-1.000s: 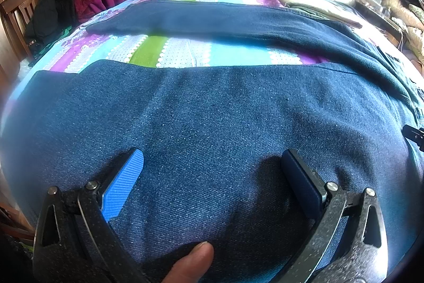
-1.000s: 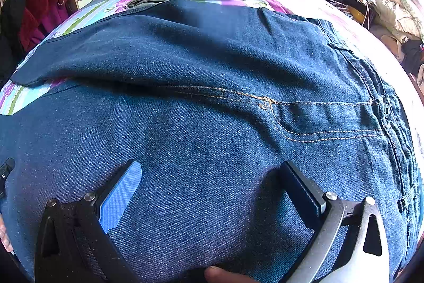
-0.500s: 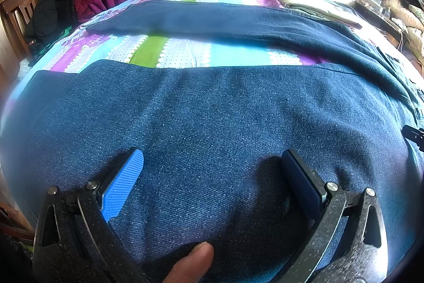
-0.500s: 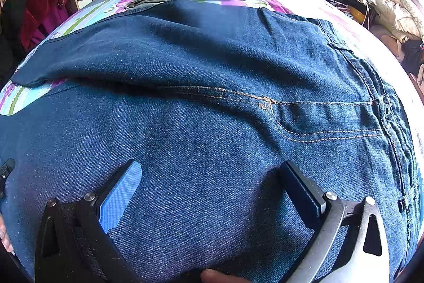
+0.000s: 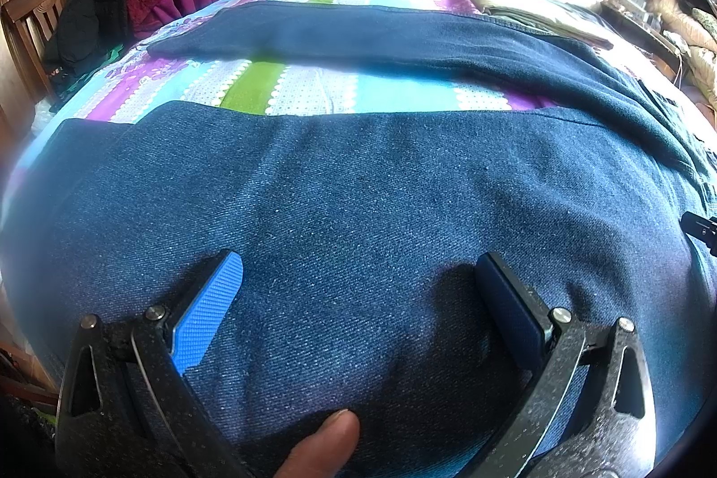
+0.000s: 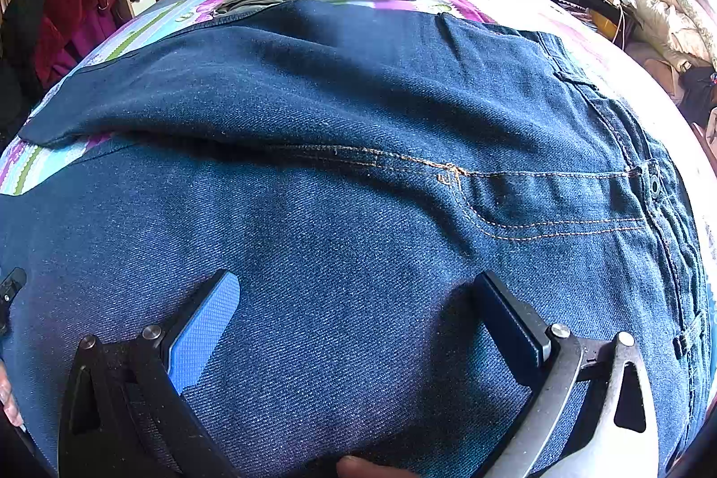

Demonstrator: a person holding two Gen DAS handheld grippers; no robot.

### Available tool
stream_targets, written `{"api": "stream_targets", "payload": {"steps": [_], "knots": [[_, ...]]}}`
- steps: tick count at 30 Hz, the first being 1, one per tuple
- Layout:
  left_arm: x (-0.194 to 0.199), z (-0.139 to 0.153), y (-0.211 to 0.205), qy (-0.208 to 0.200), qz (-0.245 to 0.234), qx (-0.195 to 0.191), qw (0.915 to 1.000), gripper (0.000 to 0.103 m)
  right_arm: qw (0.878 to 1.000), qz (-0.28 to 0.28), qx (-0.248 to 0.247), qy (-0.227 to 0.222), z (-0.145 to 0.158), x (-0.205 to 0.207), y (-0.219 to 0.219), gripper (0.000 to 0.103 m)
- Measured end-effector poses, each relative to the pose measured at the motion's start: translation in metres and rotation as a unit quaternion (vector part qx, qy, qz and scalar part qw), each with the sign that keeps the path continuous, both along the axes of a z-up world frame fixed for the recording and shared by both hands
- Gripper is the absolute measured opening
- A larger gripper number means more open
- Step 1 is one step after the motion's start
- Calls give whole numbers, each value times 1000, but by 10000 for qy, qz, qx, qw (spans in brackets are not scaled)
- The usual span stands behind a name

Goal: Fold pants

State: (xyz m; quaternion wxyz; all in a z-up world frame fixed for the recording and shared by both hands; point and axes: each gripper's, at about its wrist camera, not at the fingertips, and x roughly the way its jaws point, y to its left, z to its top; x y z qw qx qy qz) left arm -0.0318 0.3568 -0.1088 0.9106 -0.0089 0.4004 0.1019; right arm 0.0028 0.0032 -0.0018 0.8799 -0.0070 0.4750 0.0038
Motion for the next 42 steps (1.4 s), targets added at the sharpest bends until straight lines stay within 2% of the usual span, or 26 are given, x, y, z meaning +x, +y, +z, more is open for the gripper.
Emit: {"api": "stream_targets", "payload": {"steps": [29,33,35,37,39,40,42], "knots": [[0,0,-1,7,20,30,10000,103,10000,-1,-25,22,1,-1,-2,103],[4,1,-5,280,219,174,9992,103,9998,10,-93,162,1,4,0,103],[6,6,1,583,257,-27,9980,103,9993,109,-117,338,2,11,1,103],[12,11,8,961,64,-206,9951,103,9985,267,27,483,5,17,-4,103],[17,25,18,1126,-238,-468,9922,103,9979,494,333,266,23,21,-17,101],[20,37,26,1070,-410,-568,9918,103,9979,568,304,28,37,22,-25,101],[31,66,45,912,-636,-525,9924,103,9969,624,156,-454,65,30,-44,101]]}}
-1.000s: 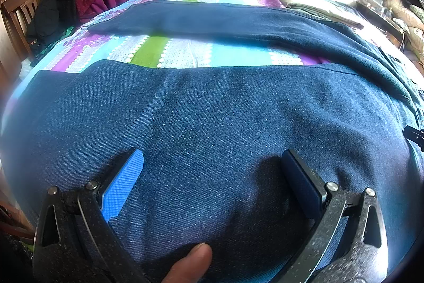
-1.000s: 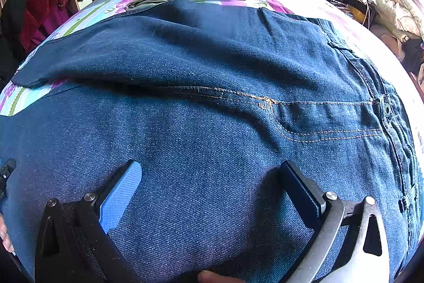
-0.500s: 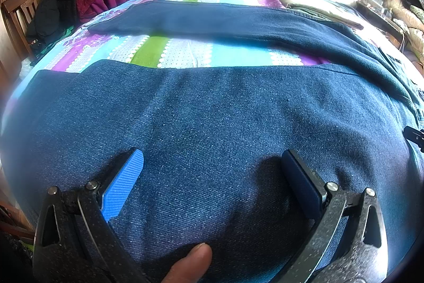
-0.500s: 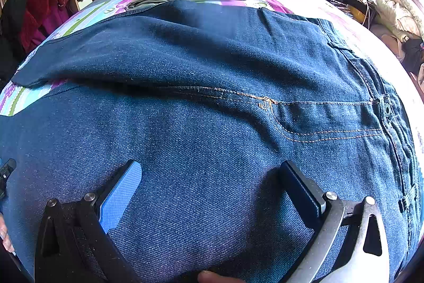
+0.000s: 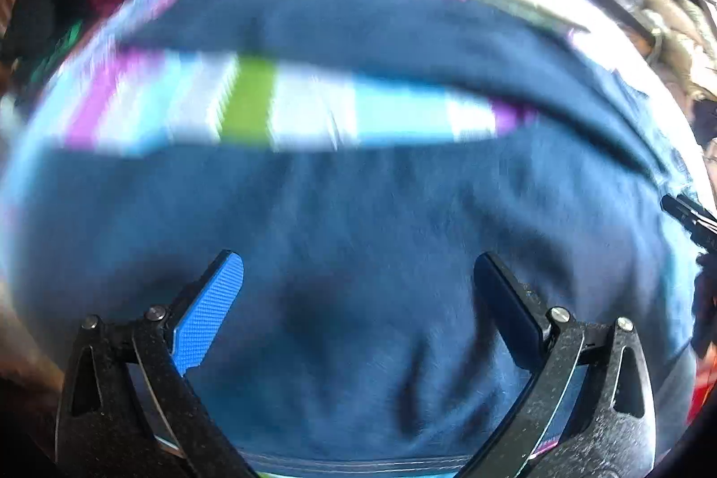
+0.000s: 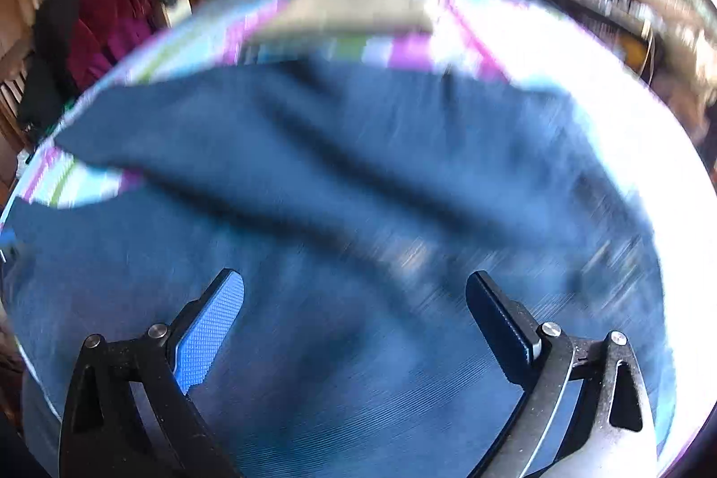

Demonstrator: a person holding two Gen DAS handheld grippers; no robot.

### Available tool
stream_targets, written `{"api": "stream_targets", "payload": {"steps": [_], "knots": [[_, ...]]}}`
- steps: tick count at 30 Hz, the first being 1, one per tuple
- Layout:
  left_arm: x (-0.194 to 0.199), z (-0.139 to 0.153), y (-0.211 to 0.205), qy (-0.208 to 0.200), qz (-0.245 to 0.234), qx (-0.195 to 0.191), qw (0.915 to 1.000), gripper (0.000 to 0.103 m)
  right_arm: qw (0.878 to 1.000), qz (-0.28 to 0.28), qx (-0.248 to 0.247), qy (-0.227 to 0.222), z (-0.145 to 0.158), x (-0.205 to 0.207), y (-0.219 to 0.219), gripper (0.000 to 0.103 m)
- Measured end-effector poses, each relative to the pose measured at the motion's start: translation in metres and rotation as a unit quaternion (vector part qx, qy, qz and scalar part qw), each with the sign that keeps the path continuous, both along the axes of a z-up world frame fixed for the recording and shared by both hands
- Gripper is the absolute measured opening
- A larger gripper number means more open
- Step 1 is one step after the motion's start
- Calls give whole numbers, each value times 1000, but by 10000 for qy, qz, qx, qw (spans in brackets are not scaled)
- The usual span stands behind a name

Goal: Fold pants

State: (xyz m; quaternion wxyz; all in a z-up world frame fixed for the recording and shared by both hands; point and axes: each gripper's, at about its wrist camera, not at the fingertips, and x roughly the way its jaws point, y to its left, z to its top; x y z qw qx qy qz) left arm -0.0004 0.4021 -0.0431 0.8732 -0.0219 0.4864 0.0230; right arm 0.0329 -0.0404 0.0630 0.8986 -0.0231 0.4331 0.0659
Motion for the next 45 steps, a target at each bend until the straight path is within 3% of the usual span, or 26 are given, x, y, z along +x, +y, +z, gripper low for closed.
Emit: {"api": "stream_targets", "payload": {"steps": [2,5,8,10,12,15,18,19,21,28,30,31,32,36,37,41,45], "knots": [[23,34,29,-200,-90,106,9997,103,9991,-128,-210,-348,24,17,-23,101],[76,82,85,-588,-24,-62,9983,103,9952,-558,-441,-679,48,55,-63,101],[143,117,142,-962,502,-64,9941,103,9893,-1222,-505,-610,58,94,-104,96],[188,125,177,-1098,868,17,9902,103,9863,-1548,-228,-530,58,105,-123,96],[226,119,202,-1069,1122,-44,9879,102,9820,-1802,-1,-566,55,109,-137,96],[280,86,224,-923,1388,-193,9858,102,9739,-2213,-100,-491,39,109,-152,96],[316,42,242,-609,1466,-573,9856,99,9676,-2495,-74,-382,28,102,-168,95],[322,34,246,-508,1443,-637,9862,93,9659,-2562,-50,-372,28,97,-174,95],[337,12,249,-368,1410,-600,9875,90,9626,-2690,12,-325,23,88,-184,95],[354,-17,266,-301,1613,-707,9839,90,9629,-2677,256,-240,15,85,-187,95],[350,-20,264,-533,1557,-668,9841,87,9656,-2582,260,-179,12,90,-181,94],[345,-20,262,-718,1404,-660,9853,66,9672,-2523,224,-170,10,91,-179,94],[342,-19,258,-898,1266,-560,9863,55,9683,-2482,203,-167,8,91,-178,94],[322,-12,252,-1325,1110,-528,9835,28,9696,-2437,199,-104,-2,93,-180,92],[318,-9,250,-1451,1055,-490,9826,16,9697,-2429,220,-105,-4,94,-181,92],[312,-2,236,-1514,944,70,9839,11,9748,-2211,267,-90,-5,107,-187,92],[313,-1,235,-1480,1023,221,9834,10,9841,-1741,305,-160,-5,132,-186,92]]}}
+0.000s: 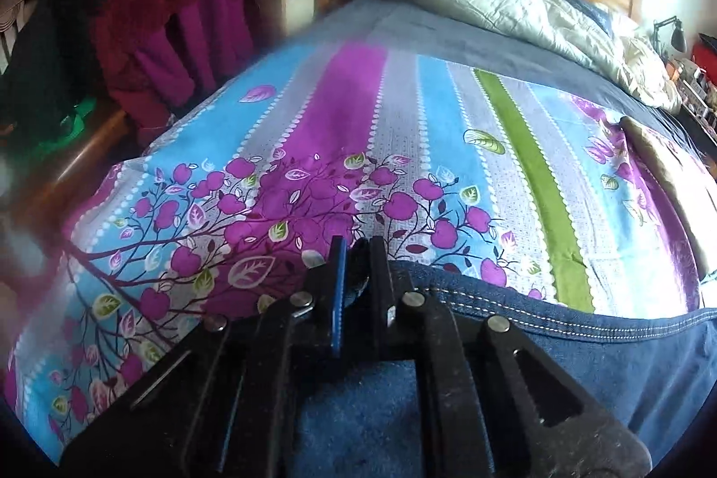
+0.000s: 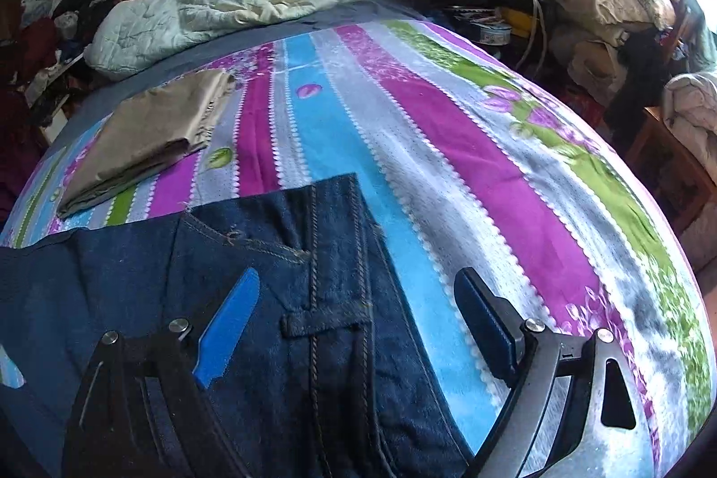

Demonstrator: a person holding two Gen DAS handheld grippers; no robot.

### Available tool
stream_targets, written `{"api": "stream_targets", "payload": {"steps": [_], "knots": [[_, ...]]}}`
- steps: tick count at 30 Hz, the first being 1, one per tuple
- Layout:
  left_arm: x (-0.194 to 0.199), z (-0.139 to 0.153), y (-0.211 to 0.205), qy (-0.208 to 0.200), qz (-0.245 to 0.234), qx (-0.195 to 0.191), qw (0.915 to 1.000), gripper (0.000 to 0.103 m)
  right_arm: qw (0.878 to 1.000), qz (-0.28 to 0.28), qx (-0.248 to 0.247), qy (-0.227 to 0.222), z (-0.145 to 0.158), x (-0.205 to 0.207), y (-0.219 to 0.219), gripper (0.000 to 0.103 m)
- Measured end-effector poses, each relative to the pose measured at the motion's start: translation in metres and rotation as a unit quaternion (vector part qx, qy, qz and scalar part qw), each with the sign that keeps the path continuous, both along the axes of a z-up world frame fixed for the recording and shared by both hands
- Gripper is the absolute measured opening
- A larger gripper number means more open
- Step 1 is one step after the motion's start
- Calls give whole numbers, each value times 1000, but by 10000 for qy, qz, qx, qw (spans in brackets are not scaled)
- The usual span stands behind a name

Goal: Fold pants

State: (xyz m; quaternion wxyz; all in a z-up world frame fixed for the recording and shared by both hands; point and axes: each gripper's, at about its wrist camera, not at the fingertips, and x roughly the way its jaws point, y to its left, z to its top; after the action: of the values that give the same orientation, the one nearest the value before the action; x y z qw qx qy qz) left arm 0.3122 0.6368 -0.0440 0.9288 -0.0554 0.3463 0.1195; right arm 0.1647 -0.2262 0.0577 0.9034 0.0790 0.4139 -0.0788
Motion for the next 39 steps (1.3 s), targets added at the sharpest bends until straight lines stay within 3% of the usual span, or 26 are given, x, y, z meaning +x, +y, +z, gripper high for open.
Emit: {"api": "stream_targets", "payload": {"steps": [5,10,12,13,15,16,17,23,27,29,32,39], "knots": [[6,-6,2,71,207,-109,9997,9,9973,695,-239,81,-8,43,17,95],[13,-11,7,115,320,-219,9992,9,9986,460,27,266,-24,93,1,99],[14,-13,14,122,360,-404,9985,9,9967,425,434,547,-38,110,-10,83],[14,-14,19,113,406,-540,9977,9,9948,440,537,745,-46,115,-11,63],[15,-17,28,102,518,-825,9952,10,9950,445,295,845,-54,115,-6,52],[16,-19,33,120,581,-974,9935,10,9952,468,311,801,-54,112,-6,37],[17,-22,38,140,643,-1110,9916,10,9956,409,327,775,-53,108,-6,32],[14,-17,33,44,548,-1088,9925,8,9985,336,44,428,-20,86,3,28],[0,0,18,-134,308,-676,9971,7,9993,307,-89,193,12,67,10,27],[-16,16,14,-366,217,-574,9974,7,9995,298,-119,73,31,50,13,27],[-47,43,18,-710,144,-738,9946,7,9994,328,-81,-115,62,19,15,27],[-171,95,29,-1394,-38,-1204,9829,7,9982,340,308,-392,110,-94,21,27]]}}
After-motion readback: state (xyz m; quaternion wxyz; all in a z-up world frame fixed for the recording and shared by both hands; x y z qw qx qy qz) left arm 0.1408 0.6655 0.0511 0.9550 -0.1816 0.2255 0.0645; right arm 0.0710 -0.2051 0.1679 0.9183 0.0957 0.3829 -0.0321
